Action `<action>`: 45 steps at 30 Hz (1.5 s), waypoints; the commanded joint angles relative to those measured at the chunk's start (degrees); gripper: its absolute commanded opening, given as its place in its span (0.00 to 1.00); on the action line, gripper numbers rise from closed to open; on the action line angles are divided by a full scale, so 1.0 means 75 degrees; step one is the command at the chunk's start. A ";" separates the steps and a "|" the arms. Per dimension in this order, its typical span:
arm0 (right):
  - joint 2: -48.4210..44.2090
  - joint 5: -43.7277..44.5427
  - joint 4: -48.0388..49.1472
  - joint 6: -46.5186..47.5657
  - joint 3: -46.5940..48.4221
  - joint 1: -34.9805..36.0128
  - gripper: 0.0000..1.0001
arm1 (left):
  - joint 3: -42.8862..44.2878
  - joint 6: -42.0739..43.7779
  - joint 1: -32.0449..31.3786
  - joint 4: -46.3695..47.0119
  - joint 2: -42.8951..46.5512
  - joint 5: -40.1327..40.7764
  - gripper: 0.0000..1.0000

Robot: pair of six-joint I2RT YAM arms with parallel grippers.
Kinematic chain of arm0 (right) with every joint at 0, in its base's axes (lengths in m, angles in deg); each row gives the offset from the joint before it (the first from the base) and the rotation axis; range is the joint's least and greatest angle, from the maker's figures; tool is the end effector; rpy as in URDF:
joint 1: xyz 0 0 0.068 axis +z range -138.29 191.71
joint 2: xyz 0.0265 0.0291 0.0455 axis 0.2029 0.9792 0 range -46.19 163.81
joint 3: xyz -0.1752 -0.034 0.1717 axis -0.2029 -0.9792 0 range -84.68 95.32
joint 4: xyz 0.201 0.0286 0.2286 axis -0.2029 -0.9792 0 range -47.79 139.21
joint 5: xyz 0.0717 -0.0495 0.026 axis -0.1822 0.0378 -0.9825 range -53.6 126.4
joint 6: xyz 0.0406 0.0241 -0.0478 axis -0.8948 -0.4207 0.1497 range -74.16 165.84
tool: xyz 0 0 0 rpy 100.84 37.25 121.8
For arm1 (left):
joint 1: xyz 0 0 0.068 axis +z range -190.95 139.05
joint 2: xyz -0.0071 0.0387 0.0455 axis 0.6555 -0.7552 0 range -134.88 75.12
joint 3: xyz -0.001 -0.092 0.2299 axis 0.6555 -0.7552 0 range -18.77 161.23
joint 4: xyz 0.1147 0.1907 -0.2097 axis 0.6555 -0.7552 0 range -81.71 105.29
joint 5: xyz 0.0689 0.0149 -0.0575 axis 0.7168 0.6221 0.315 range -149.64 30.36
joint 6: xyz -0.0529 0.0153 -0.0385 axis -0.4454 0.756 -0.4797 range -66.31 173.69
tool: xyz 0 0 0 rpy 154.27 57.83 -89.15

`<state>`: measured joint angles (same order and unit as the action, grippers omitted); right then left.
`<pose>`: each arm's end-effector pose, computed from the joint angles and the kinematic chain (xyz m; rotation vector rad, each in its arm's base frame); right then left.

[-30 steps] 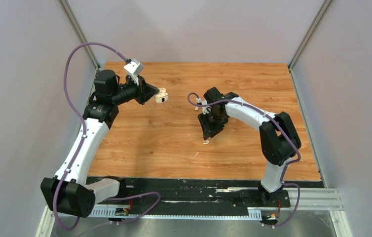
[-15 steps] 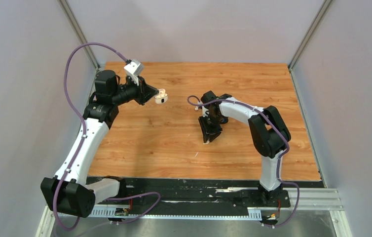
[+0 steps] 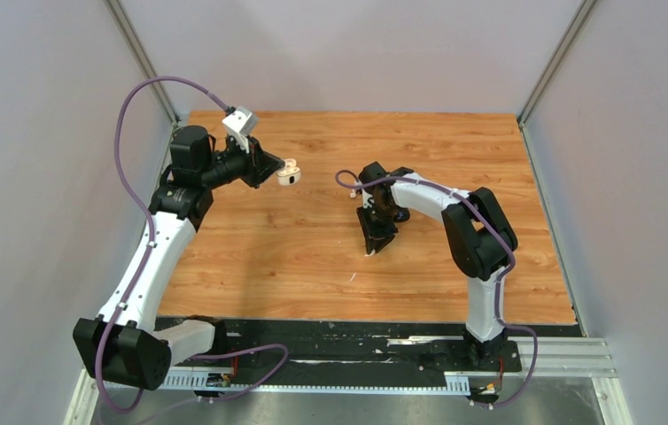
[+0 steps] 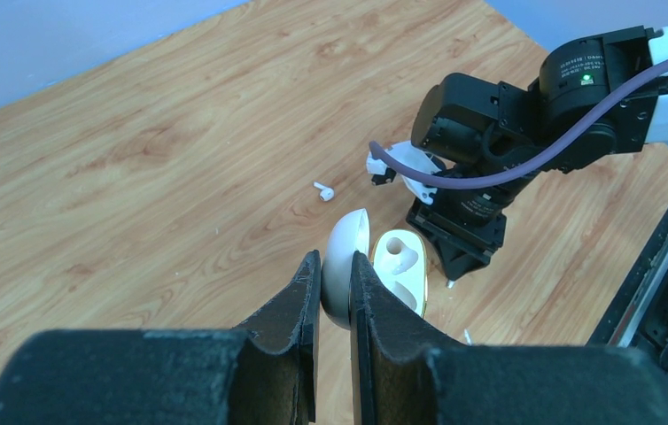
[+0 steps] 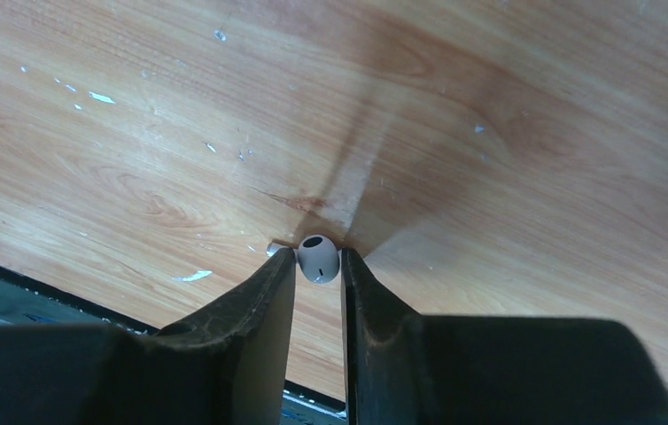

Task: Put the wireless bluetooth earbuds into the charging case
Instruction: Pick up the earbud from the center of the board, then place the earbud in the charging case.

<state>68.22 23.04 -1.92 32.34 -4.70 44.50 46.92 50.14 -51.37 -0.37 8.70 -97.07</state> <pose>0.3319 0.2285 0.0889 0.5330 -3.0513 -0.3810 0.3180 -0.0916 0.3549 0.5660 1.7782 -0.7727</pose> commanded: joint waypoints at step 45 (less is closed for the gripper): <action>-0.5016 -0.2289 0.5791 1.1237 -0.0597 0.1734 0.00 | 0.0711 0.0889 -0.0833 -0.0065 -0.0441 -0.1498 0.00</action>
<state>29.66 7.04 42.36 110.41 -10.40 56.70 50.51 54.14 -57.18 -0.44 2.56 -107.61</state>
